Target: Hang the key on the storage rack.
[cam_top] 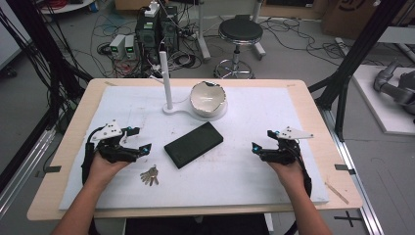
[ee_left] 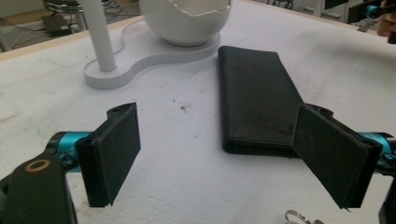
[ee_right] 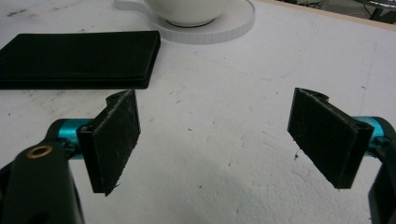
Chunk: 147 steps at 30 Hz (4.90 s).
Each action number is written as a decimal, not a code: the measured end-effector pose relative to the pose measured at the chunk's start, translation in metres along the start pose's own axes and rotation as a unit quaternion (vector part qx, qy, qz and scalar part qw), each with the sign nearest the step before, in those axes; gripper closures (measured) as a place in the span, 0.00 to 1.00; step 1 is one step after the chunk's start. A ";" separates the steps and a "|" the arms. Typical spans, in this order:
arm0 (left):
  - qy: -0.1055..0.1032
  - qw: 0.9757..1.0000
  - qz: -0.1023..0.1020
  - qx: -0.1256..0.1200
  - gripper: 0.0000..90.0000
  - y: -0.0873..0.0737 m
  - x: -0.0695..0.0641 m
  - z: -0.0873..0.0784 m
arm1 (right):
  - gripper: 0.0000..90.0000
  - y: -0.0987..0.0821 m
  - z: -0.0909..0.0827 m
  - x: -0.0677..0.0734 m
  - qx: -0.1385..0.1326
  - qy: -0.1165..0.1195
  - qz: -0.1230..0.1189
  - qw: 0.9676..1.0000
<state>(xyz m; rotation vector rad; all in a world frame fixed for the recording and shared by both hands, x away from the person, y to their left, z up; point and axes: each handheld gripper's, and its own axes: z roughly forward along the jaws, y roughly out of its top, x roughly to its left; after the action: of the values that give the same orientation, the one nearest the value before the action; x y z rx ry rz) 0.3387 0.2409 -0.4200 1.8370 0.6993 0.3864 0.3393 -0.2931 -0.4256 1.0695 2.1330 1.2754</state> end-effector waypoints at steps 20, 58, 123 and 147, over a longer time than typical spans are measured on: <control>-0.019 1.000 -0.002 0.018 0.18 0.000 -0.007 0.005 | 0.19 0.003 -0.008 0.002 -0.014 -0.026 0.003 1.000; -0.086 0.983 -0.017 0.163 0.69 -0.017 -0.032 0.019 | 0.19 0.002 -0.007 -0.001 -0.006 -0.035 -0.008 0.999; -0.002 0.999 0.017 0.032 0.98 0.204 0.058 0.050 | 0.19 0.001 -0.003 0.003 0.001 -0.027 -0.006 1.000; 0.060 0.997 -0.017 0.034 0.78 0.199 0.076 0.060 | 0.19 0.000 -0.003 0.002 0.005 -0.026 -0.009 1.000</control>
<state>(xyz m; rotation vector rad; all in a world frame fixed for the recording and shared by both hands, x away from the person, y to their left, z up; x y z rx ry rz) 0.4870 0.1952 -0.2628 1.8761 0.8332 0.4588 0.3360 -0.2928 -0.4239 1.0740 2.1084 1.2173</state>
